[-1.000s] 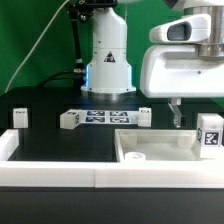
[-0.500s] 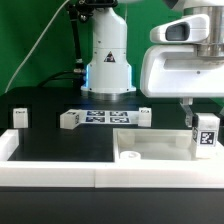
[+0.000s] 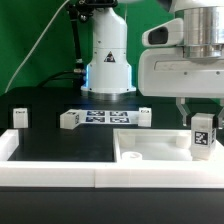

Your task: Assemble one leg

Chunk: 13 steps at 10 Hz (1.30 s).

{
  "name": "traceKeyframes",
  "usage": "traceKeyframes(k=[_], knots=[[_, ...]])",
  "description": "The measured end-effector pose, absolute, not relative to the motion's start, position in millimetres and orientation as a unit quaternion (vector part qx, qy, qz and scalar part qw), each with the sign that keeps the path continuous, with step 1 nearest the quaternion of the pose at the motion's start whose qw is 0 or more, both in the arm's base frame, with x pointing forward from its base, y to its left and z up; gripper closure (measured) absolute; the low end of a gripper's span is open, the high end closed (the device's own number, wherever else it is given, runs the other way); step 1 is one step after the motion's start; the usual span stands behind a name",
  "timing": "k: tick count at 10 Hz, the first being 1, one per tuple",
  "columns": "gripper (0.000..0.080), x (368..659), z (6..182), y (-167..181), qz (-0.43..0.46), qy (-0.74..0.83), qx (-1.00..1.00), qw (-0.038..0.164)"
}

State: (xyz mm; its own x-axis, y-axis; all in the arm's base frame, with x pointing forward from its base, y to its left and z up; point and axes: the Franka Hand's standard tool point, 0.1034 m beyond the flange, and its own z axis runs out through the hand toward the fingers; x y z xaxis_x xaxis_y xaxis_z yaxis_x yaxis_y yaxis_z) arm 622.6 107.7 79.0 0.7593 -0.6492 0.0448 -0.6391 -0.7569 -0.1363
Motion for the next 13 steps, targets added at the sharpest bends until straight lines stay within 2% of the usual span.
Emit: traceKeyframes(k=[2,6,12,13], knots=[[0.0509,620.2,78.7,109.2,-0.052,0.447,-0.890,0.069],[0.0506,618.1,78.3,116.9,-0.033,0.668,-0.739,0.081],[0.0506,617.9,78.1,116.7,-0.010,0.753,-0.651,0.098],[0.0318,617.9,78.2,116.8,-0.012,0.737,-0.669,0.098]])
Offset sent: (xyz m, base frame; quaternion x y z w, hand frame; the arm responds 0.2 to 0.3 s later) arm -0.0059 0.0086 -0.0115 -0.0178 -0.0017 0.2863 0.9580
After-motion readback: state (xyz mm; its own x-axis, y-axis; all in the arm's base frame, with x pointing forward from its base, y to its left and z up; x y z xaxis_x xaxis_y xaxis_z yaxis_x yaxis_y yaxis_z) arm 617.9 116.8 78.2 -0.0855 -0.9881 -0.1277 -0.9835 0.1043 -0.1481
